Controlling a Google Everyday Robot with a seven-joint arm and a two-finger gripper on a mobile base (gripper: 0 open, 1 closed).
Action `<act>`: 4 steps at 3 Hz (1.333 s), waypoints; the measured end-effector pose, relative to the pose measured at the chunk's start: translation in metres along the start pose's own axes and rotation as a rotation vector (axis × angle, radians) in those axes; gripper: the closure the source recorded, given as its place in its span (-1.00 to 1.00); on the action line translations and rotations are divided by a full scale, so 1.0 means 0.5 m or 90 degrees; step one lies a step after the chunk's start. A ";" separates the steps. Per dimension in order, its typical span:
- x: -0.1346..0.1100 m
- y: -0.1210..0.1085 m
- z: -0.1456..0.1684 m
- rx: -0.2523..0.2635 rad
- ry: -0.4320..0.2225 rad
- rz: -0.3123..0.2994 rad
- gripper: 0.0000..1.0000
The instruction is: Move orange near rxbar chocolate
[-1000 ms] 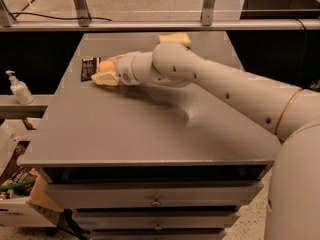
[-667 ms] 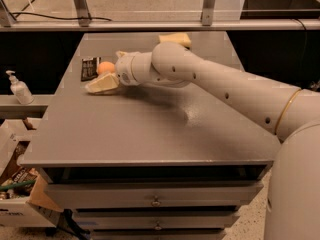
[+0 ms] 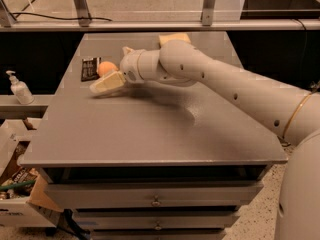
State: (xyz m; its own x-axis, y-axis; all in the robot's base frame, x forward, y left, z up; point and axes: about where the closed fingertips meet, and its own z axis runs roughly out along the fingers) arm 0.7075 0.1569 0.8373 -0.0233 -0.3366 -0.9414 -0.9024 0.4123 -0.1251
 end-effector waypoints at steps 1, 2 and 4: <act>-0.006 -0.020 -0.068 -0.001 -0.015 -0.017 -1.00; 0.012 -0.040 -0.149 0.007 -0.021 -0.024 -1.00; 0.059 -0.062 -0.244 0.034 -0.029 -0.002 -1.00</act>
Offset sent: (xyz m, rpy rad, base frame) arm -0.0222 -0.1396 0.0272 0.0153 -0.0718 -0.0245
